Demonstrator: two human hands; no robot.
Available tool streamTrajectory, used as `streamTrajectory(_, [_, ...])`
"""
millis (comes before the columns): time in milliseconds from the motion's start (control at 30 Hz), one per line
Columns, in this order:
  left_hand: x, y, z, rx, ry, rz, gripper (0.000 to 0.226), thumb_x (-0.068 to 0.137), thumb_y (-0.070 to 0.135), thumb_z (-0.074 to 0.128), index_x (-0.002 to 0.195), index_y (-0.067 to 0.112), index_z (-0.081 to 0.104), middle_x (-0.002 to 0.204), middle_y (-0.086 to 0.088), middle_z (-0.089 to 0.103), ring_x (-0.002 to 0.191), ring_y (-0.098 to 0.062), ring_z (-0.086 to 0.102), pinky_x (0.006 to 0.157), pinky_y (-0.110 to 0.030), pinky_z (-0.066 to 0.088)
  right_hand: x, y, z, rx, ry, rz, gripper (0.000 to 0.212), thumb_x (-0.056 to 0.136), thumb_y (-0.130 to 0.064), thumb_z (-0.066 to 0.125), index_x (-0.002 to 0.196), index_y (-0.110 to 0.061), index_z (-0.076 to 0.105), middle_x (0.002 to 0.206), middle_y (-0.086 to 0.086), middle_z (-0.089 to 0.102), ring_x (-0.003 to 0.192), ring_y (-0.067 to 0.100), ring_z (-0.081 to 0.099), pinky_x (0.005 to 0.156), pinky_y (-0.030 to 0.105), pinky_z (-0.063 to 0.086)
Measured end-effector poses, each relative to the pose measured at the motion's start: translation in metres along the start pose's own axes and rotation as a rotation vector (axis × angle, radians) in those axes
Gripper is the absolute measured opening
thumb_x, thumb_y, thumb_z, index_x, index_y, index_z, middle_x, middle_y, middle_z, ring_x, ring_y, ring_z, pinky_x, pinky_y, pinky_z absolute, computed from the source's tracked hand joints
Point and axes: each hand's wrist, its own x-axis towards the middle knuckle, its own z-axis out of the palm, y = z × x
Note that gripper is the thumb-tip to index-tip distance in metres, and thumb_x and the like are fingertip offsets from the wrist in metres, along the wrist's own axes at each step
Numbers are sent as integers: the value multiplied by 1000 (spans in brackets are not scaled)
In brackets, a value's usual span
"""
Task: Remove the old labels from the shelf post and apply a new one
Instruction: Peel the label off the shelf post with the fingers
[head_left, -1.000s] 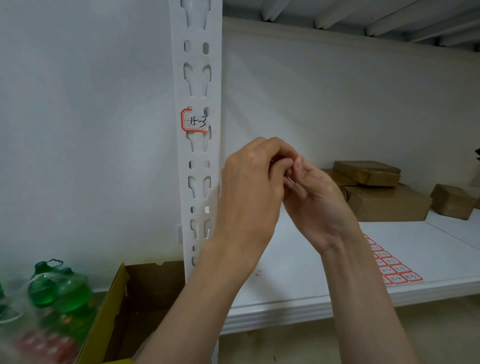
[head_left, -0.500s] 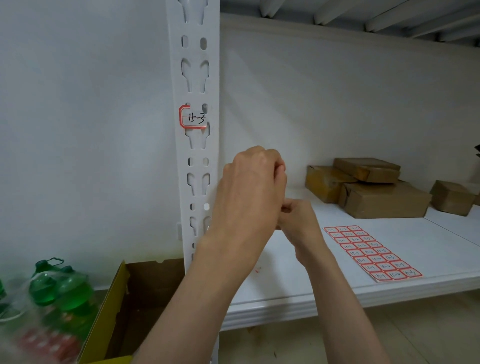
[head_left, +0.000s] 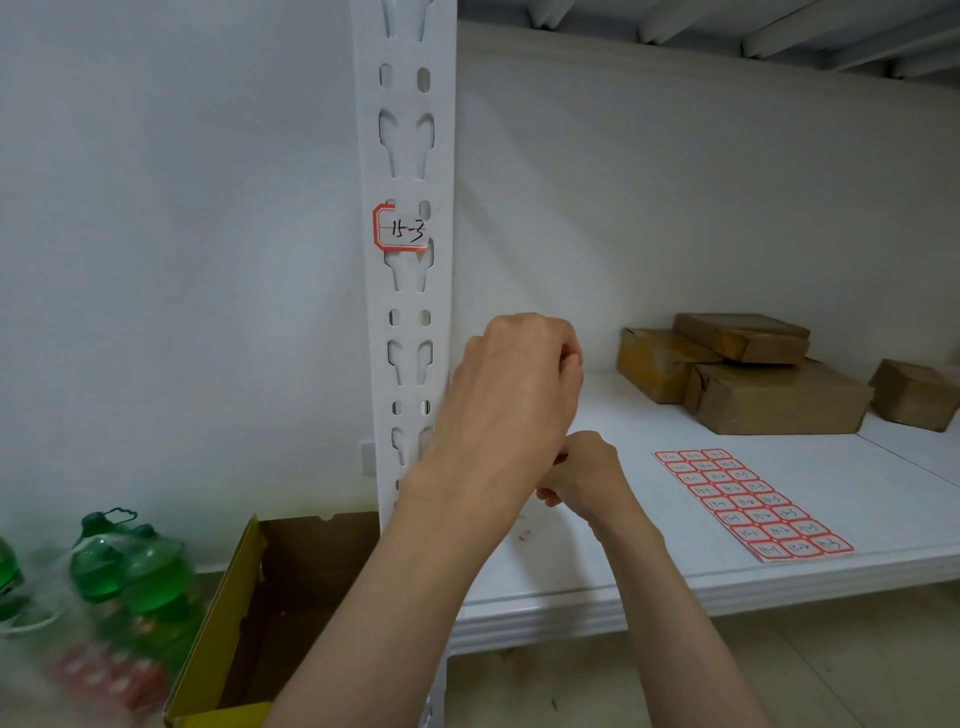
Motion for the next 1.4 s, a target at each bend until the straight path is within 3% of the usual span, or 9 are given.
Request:
streamTrajectory(133, [2, -3, -5, -30, 20, 8, 18, 97, 18, 57, 91, 20, 74, 85, 4, 70, 75, -21, 66, 75, -42, 56, 4, 8, 0, 8, -56, 9, 13, 75, 6, 79, 67, -1, 71, 66, 10, 71, 54, 16, 64, 65, 24, 60])
streamTrajectory(300, [4, -4, -11, -42, 34, 3, 18, 97, 18, 58, 93, 20, 75, 85, 3, 72, 75, -20, 67, 77, -40, 56, 8, 12, -2, 63, -70, 24, 21, 84, 19, 64, 82, 4, 78, 81, 21, 74, 63, 24, 72, 65, 18, 60])
streamTrajectory(433, [4, -2, -15, -67, 61, 55, 18, 97, 17, 59, 94, 20, 76, 84, 6, 72, 72, -11, 63, 77, -34, 55, 8, 11, -2, 1, -7, -11, 10, 77, 11, 76, 75, 0, 76, 74, 17, 74, 58, 19, 68, 67, 27, 63])
streamTrajectory(533, [5, -4, -18, -147, 148, 114, 16, 95, 17, 61, 92, 21, 77, 80, 7, 71, 69, -10, 61, 74, -38, 56, 7, 11, -2, -47, 32, -35, 11, 71, 1, 85, 72, 0, 74, 69, 10, 72, 53, 13, 60, 58, 23, 56])
streamTrajectory(700, [7, -10, -19, -208, 203, 155, 15, 93, 16, 63, 93, 20, 77, 77, 7, 68, 64, -12, 64, 69, -39, 56, 10, 10, -3, -71, 19, -37, 20, 79, 11, 70, 77, -7, 78, 77, 12, 75, 68, 22, 72, 70, 23, 60])
streamTrajectory(867, [7, -10, -25, -241, 227, 225, 8, 92, 16, 68, 95, 18, 76, 76, 8, 68, 61, -8, 65, 68, -37, 57, 8, -3, -7, -33, 76, -103, 12, 77, 1, 79, 73, -8, 72, 70, 7, 71, 56, 11, 61, 55, 18, 51])
streamTrajectory(967, [6, -8, -44, -257, 322, 301, 4, 90, 14, 72, 91, 15, 75, 76, 6, 68, 62, -11, 65, 63, -33, 57, 6, -21, -10, 16, 159, -204, 25, 83, 7, 66, 79, -18, 71, 77, 2, 70, 63, 11, 62, 52, 10, 44])
streamTrajectory(1167, [7, -38, -108, -173, 542, 284, 7, 92, 22, 70, 95, 18, 75, 83, 12, 67, 71, -6, 66, 64, -22, 56, -19, -80, -17, 337, 327, -498, 23, 89, -3, 61, 90, -23, 72, 77, -5, 72, 77, 14, 71, 78, 39, 61])
streamTrajectory(1400, [6, -56, -114, -19, 356, 334, 24, 79, 24, 85, 100, 17, 75, 96, 4, 63, 78, -5, 60, 64, -11, 48, -49, -123, -10, 536, 376, -591, 19, 94, -9, 61, 100, -26, 66, 86, -5, 71, 85, 14, 70, 81, 41, 61])
